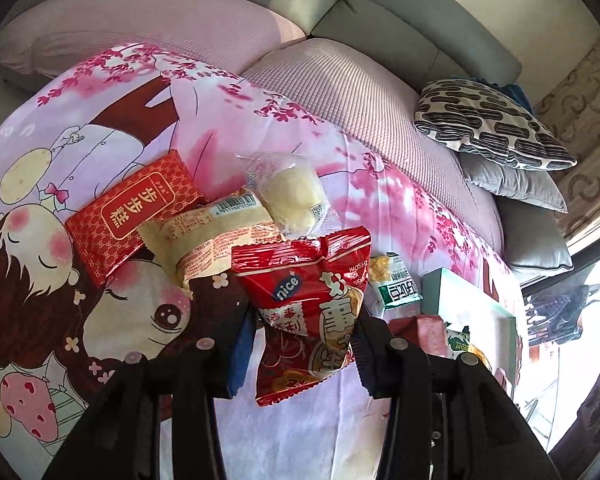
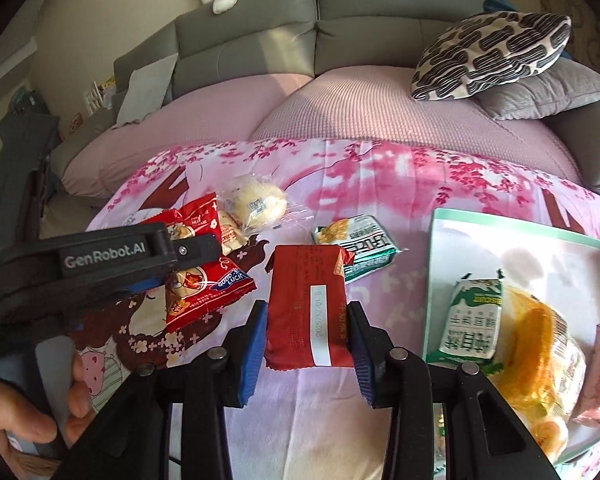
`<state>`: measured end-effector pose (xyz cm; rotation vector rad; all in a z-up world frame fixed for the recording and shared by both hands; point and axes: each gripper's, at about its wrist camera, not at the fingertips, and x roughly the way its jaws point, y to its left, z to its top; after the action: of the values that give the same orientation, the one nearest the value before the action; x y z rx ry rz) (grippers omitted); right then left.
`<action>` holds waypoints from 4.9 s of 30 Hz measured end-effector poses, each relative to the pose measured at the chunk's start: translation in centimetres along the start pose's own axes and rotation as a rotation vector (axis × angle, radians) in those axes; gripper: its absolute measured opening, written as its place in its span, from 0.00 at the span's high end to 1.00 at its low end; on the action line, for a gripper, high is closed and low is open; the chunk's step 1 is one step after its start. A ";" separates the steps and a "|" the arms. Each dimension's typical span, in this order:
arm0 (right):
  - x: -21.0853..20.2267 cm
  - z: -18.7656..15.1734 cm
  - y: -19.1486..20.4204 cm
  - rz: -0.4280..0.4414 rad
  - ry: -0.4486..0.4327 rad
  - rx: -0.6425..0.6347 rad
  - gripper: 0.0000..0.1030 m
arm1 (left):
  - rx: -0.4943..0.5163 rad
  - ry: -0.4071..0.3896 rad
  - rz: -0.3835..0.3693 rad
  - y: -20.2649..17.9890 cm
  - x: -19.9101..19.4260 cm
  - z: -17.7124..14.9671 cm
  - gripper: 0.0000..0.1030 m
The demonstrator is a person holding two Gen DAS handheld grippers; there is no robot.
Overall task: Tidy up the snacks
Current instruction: 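Carry the nice bag and red cake box into the tray and open both tools, then move both open tools back over the remaining snacks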
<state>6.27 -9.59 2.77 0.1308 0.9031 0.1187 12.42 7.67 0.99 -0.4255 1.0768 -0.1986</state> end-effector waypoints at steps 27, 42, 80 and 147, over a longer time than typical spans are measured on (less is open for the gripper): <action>-5.9 0.6 -12.7 -0.201 -0.125 0.273 0.60 | 0.232 -0.002 0.000 -8.6 0.7 -1.8 0.56; -10.3 -0.8 -20.9 -0.329 -0.225 0.474 0.60 | 0.467 -0.043 -0.104 -17.5 1.0 -3.8 0.56; -4.2 -1.7 -25.5 -0.347 -0.170 0.502 0.59 | 0.609 -0.019 -0.140 -24.6 10.3 -5.9 0.56; -5.3 -0.2 -22.7 -0.351 -0.103 0.491 0.00 | 0.282 -0.022 0.141 -18.1 7.7 -1.5 0.05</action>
<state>4.00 -32.75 3.05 0.4272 0.8258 -0.4359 15.53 -11.79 1.90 -0.0982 1.0348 -0.2159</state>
